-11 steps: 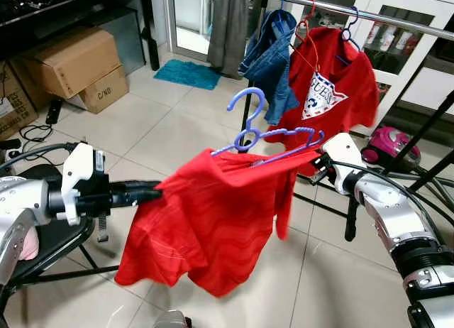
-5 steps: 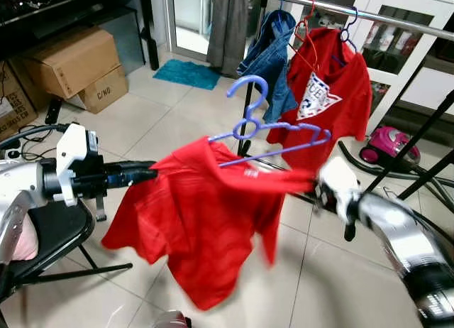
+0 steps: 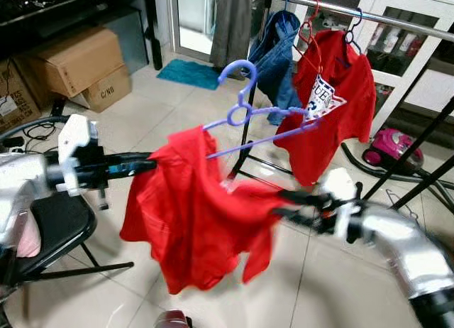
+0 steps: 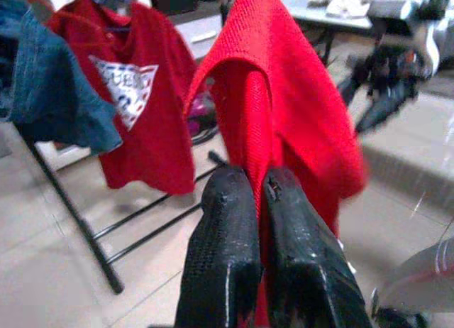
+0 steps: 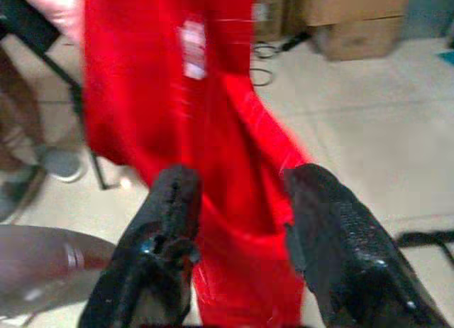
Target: Hang hanger
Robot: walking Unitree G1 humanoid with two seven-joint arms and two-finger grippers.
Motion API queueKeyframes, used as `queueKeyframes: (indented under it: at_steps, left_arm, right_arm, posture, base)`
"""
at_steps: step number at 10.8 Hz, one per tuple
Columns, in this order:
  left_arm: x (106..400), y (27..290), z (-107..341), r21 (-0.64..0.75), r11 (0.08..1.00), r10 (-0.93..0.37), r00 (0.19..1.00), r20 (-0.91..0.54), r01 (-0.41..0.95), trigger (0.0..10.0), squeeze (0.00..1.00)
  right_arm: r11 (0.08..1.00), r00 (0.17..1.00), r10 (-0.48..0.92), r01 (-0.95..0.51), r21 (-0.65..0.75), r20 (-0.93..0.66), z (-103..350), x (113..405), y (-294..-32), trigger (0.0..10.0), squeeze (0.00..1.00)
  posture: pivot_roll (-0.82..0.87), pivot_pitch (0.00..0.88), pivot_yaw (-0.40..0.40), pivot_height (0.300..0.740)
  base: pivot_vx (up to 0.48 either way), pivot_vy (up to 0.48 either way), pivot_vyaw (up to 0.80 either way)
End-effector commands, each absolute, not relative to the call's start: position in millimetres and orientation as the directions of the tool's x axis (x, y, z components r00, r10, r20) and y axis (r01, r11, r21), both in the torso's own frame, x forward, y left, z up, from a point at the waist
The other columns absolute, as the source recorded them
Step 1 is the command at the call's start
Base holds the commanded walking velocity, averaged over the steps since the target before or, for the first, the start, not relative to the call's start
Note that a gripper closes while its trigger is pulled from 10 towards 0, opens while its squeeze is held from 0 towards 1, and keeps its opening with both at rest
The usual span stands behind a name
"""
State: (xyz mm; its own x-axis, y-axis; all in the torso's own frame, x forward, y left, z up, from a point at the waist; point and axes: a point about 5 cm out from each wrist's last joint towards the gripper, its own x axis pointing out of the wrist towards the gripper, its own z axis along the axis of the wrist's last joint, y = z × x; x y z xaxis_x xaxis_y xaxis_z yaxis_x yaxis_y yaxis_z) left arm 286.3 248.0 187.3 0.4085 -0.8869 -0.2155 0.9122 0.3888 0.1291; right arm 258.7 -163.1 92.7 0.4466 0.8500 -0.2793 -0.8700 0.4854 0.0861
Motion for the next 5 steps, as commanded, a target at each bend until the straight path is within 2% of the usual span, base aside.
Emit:
queueKeyframes:
  at_steps: [1,3,4,5]
  left_arm:
    - [292,240,194,0.158,0.358,-0.901,0.385,-0.201,0.920,0.0,0.00]
    - [300,228,191,0.151,0.317,-0.913,0.344,-0.220,0.936,0.0,0.00]
    - [300,225,192,0.143,0.282,-0.924,0.308,-0.226,0.949,0.0,0.00]
    - [298,224,197,0.106,0.209,-0.943,0.229,-0.243,0.972,0.0,0.00]
  right_arm:
    - [0.481,0.439,0.841,-0.874,0.065,-0.316,88,257,-156,10.0,1.00]
    - [0.428,0.372,0.832,-0.902,0.050,-0.412,78,247,-153,10.0,1.00]
    - [0.436,0.379,0.823,-0.899,0.043,-0.422,83,247,-165,10.0,1.00]
    - [0.508,0.470,0.804,-0.861,0.010,-0.363,106,259,-198,10.0,1.00]
  posture:
    - [0.09,0.000,-0.049,0.740]
    - [0.09,0.000,-0.048,0.740]
    - [0.09,0.000,-0.048,0.740]
    - [0.09,0.000,-0.042,0.740]
  base:
    - [0.000,0.000,0.00]
    - [0.000,0.000,0.00]
    - [0.000,0.000,0.00]
    - [0.000,0.000,0.00]
